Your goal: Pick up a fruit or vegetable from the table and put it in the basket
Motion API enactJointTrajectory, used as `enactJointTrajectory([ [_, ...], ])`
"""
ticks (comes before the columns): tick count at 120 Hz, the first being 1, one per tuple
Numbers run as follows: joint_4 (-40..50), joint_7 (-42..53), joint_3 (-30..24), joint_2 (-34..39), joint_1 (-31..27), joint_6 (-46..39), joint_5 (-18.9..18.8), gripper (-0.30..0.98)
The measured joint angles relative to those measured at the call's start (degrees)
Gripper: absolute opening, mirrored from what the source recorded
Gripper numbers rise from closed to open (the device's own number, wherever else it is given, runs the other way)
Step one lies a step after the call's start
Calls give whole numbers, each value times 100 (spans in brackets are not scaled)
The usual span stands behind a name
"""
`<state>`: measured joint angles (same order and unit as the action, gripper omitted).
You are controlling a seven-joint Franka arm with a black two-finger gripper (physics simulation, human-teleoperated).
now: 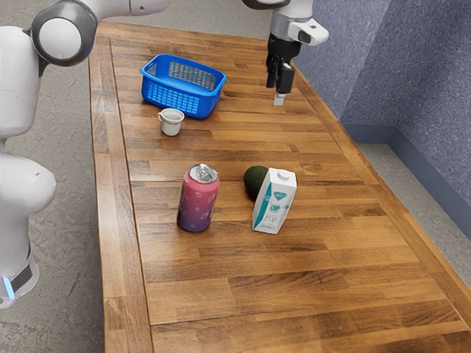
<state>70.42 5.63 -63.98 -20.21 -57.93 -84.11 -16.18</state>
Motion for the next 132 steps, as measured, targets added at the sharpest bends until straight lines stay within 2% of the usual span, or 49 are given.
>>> enactJointTrajectory([
  [32,0,192,-33,21,19,-5,-85,69],
  [50,0,1073,-26,5,325,-136,-139,69],
  [73,-212,2096,-227,249,428,-108,-150,69],
  [97,76,2866,-177,-8,539,-285,-429,69],
  [132,926,3609,88,65,534,-390,-533,69],
])
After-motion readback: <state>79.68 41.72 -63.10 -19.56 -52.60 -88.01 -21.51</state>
